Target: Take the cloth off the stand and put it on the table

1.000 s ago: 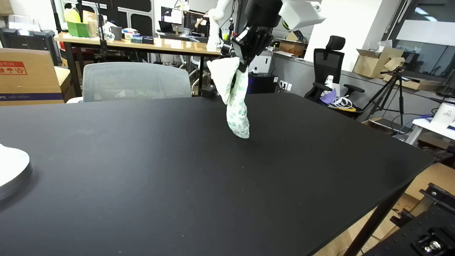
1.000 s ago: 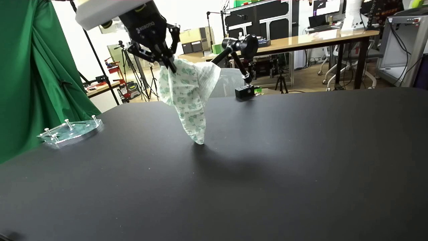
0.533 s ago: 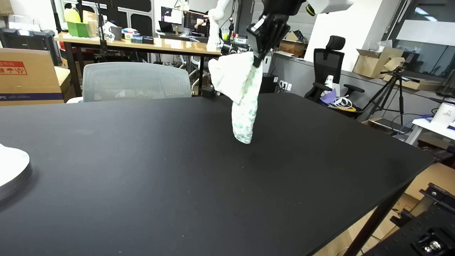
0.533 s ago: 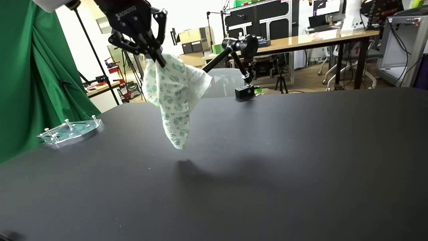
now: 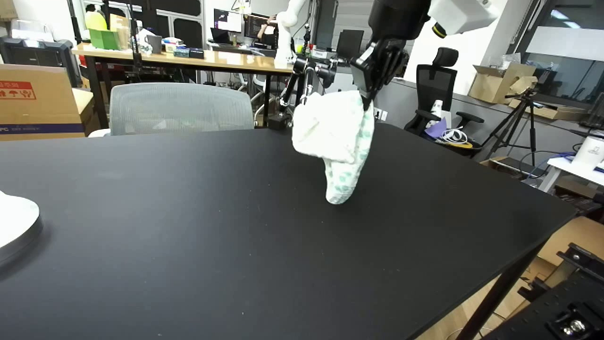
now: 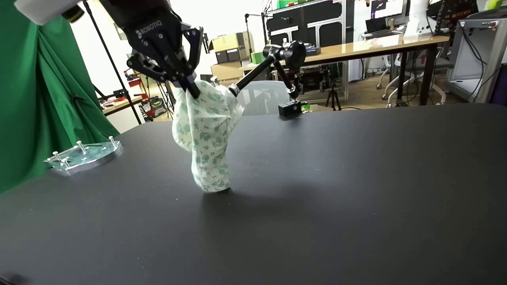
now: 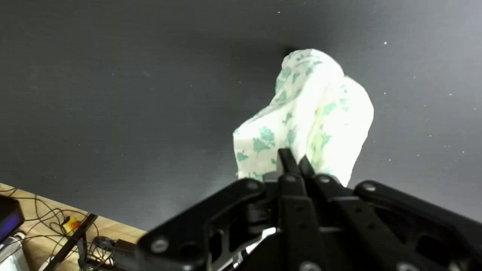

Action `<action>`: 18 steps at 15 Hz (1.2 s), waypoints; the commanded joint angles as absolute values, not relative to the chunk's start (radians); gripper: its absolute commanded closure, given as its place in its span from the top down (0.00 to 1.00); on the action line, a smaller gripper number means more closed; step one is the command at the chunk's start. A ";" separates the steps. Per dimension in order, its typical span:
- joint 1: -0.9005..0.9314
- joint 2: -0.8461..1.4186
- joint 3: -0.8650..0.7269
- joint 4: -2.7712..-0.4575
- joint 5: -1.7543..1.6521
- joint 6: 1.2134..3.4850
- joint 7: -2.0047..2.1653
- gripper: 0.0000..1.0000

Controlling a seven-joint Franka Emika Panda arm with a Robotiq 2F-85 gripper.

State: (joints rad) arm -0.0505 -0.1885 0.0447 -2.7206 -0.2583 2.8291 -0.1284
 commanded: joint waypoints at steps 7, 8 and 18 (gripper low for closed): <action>-0.126 -0.077 0.063 -2.703 -0.461 2.836 0.078 0.00; -0.130 -0.066 0.063 -2.699 -0.481 2.839 0.102 0.00; -0.129 0.050 0.050 -2.621 -0.566 2.873 0.258 0.28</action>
State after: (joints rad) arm -0.1283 0.0094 0.0519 -2.6614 -0.5451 2.8748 0.1993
